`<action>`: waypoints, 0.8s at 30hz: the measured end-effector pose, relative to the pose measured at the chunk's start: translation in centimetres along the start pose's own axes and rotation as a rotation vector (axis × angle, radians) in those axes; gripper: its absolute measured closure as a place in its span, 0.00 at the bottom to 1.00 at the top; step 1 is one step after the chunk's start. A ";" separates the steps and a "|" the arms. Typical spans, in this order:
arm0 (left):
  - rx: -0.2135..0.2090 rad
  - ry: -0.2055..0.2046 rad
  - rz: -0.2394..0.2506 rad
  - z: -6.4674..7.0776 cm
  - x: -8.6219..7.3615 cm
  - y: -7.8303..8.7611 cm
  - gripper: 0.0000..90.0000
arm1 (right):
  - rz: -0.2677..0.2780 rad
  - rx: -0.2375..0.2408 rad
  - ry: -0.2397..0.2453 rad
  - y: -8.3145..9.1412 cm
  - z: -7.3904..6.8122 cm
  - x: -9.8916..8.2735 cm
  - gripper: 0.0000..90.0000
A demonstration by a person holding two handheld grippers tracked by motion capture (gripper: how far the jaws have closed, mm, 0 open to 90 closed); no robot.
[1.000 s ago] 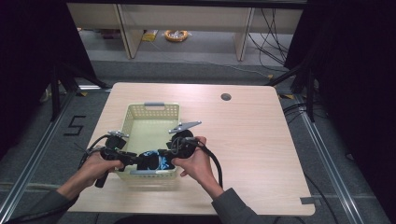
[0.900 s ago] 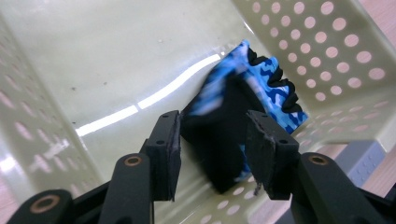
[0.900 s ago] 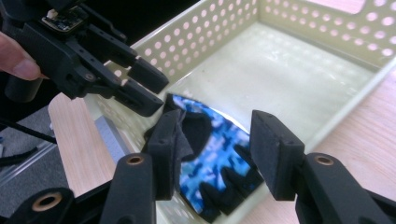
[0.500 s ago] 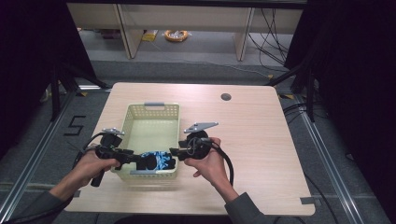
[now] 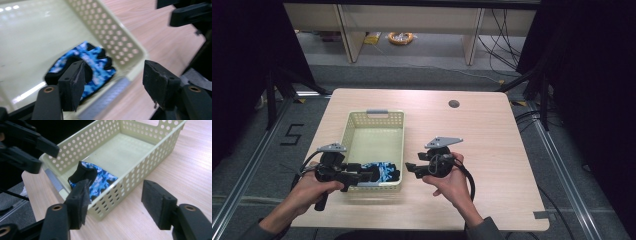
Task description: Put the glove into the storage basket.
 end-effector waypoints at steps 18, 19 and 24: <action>-0.089 -0.153 0.040 5.6 -4.4 -1.7 0.33 | 0.037 -0.014 -0.036 2.3 -0.2 -4.6 0.40; -0.091 -0.162 0.046 5.8 -4.7 -1.9 0.33 | 0.040 -0.011 -0.040 2.3 -0.2 -4.8 0.40; -0.086 -0.186 0.042 6.4 -5.8 -2.9 0.32 | 0.023 -0.019 -0.061 2.5 -0.1 -6.2 0.41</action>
Point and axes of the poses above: each handheld gripper's, and its own axes: y roughly backward along the jaws, x roughly out of its top, z roughly to its right, the point moved 3 cm from there along -y, roughly forward along the jaws, and after that the axes turned 9 degrees about y, right-handed, at the moved point
